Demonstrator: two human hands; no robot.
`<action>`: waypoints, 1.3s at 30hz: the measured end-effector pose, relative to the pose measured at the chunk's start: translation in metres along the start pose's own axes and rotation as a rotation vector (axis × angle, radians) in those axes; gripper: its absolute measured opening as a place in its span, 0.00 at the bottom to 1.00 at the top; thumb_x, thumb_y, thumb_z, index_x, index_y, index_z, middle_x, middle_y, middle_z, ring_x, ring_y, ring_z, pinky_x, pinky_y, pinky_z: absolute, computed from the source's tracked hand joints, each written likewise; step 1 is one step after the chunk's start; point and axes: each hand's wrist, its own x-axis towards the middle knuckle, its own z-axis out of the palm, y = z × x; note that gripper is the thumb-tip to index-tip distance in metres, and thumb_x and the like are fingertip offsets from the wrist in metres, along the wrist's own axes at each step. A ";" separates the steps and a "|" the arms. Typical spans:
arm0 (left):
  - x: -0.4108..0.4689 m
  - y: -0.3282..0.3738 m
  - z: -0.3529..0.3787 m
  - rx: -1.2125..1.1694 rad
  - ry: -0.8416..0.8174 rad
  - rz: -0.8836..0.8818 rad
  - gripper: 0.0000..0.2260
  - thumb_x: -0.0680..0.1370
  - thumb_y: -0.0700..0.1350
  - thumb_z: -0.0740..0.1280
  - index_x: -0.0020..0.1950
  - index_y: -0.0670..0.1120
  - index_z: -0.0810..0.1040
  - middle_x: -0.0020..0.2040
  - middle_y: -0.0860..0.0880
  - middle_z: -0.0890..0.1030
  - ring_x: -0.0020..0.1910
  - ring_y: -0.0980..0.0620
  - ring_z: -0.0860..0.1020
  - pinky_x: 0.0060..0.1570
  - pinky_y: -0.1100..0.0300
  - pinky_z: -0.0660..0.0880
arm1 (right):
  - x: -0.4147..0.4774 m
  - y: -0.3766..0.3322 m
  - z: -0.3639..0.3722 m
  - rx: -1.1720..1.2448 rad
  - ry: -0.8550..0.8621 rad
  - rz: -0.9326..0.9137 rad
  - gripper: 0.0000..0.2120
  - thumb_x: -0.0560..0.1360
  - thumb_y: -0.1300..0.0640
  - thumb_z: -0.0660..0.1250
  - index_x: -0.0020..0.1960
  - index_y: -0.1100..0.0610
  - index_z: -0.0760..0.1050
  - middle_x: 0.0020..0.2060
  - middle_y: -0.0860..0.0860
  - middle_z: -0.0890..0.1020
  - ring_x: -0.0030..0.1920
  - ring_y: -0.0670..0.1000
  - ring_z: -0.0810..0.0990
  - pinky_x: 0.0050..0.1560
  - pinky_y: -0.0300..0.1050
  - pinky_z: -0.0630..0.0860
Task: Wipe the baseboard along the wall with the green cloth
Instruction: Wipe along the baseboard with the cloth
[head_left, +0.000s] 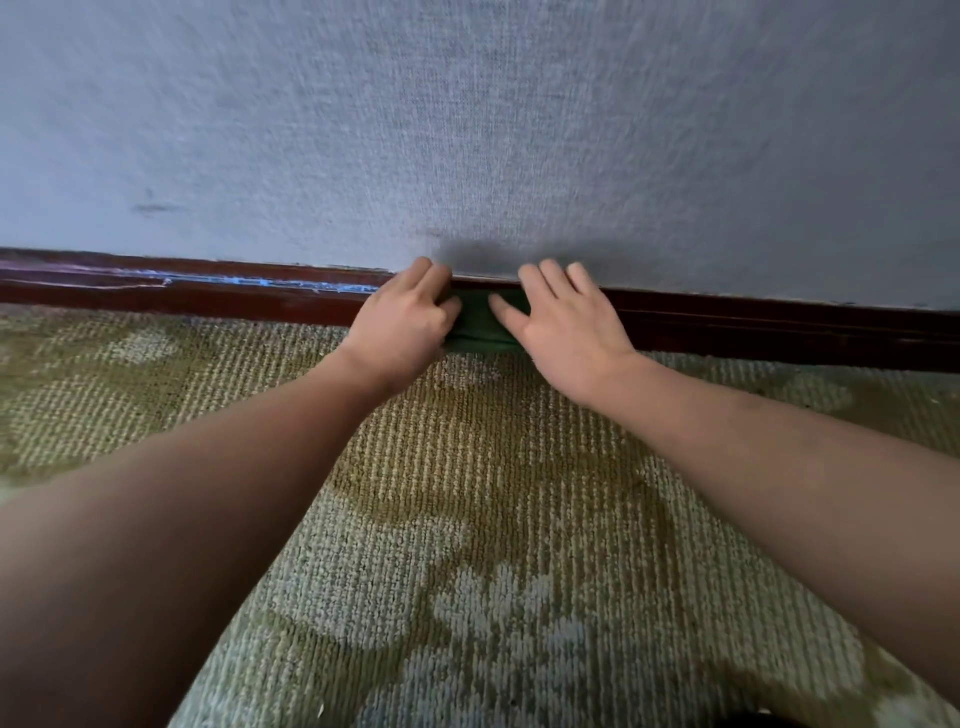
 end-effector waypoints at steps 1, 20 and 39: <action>0.000 -0.002 -0.002 -0.003 -0.005 -0.003 0.07 0.63 0.29 0.72 0.40 0.32 0.80 0.39 0.35 0.76 0.41 0.36 0.77 0.32 0.50 0.75 | 0.003 -0.001 0.000 0.002 0.007 0.005 0.25 0.76 0.62 0.55 0.72 0.54 0.57 0.59 0.58 0.63 0.59 0.58 0.59 0.57 0.50 0.56; 0.002 -0.021 0.022 -0.241 -0.062 -0.132 0.12 0.73 0.34 0.65 0.56 0.36 0.79 0.50 0.38 0.74 0.53 0.40 0.70 0.45 0.47 0.73 | 0.013 -0.010 0.016 0.044 -0.055 -0.006 0.28 0.76 0.65 0.58 0.74 0.56 0.53 0.62 0.59 0.65 0.63 0.58 0.61 0.61 0.51 0.58; -0.003 -0.009 0.019 -0.048 -0.064 -0.046 0.19 0.71 0.30 0.66 0.63 0.35 0.73 0.52 0.34 0.75 0.51 0.36 0.72 0.49 0.46 0.72 | 0.008 -0.003 0.013 0.013 -0.018 0.010 0.27 0.78 0.62 0.53 0.74 0.52 0.50 0.60 0.58 0.63 0.61 0.58 0.61 0.60 0.51 0.58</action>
